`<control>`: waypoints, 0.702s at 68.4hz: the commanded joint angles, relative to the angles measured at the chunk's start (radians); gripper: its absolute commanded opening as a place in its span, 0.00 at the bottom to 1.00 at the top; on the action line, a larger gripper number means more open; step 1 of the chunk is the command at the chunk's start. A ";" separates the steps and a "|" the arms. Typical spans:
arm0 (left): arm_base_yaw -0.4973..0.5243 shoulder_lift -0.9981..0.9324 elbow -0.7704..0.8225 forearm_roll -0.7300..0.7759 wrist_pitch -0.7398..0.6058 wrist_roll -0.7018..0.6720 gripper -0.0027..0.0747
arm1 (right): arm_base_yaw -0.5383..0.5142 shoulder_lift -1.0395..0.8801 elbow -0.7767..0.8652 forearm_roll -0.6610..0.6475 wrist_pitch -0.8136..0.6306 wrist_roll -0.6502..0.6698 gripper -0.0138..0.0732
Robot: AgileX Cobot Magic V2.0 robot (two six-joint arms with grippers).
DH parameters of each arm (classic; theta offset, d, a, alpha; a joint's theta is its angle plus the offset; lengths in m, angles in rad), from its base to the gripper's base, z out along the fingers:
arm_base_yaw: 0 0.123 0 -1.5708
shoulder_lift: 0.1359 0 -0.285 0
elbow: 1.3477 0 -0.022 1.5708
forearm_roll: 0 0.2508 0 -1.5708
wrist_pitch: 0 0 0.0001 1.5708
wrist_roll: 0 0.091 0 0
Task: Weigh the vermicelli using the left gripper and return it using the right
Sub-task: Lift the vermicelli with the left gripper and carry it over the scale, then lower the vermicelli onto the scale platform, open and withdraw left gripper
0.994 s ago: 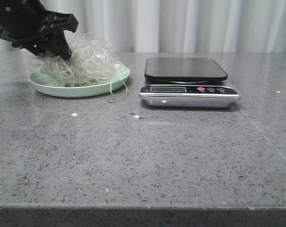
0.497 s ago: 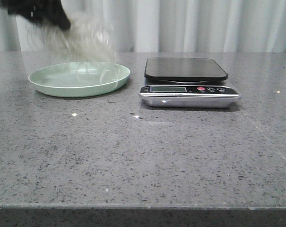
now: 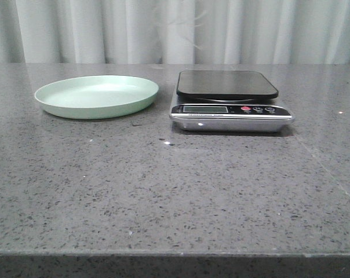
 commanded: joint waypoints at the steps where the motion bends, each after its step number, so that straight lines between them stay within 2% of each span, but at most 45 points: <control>1: -0.070 -0.021 -0.042 -0.020 -0.169 -0.003 0.22 | -0.002 -0.016 -0.007 -0.001 -0.083 0.000 0.33; 15: -0.144 0.066 -0.042 -0.016 -0.185 -0.003 0.22 | -0.002 -0.016 -0.007 -0.001 -0.082 0.000 0.33; 48: -0.146 0.262 -0.042 -0.016 -0.198 -0.003 0.22 | -0.002 -0.016 -0.007 -0.001 -0.082 0.000 0.33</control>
